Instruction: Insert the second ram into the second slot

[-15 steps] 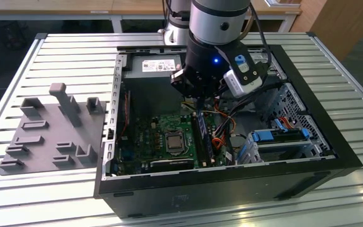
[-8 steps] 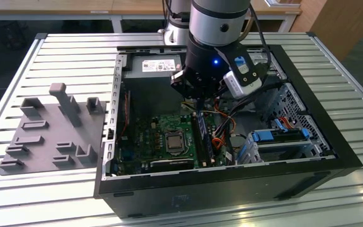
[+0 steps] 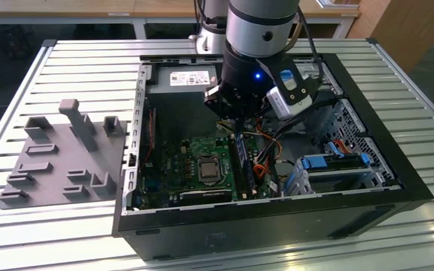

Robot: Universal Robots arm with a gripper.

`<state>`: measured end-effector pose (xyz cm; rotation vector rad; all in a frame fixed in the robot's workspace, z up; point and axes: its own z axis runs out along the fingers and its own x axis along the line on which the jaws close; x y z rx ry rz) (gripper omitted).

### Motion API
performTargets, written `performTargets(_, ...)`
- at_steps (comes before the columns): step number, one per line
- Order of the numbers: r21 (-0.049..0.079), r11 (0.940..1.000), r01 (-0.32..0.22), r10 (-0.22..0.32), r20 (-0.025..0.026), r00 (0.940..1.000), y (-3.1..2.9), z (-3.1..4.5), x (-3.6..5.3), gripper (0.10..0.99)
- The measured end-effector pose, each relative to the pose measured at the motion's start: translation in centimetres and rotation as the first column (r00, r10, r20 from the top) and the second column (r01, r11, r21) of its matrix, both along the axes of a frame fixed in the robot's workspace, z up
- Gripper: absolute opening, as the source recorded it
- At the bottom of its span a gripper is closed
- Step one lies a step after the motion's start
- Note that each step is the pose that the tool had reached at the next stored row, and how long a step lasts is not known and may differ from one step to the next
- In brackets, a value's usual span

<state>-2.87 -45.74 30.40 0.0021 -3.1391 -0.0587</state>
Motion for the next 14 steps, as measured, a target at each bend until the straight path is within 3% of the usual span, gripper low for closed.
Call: performTargets(14, 0.000, 1.0000, 0.000, 0.000, -0.0003, 1.0000, -0.01, -0.81, 0.00, 0.118)
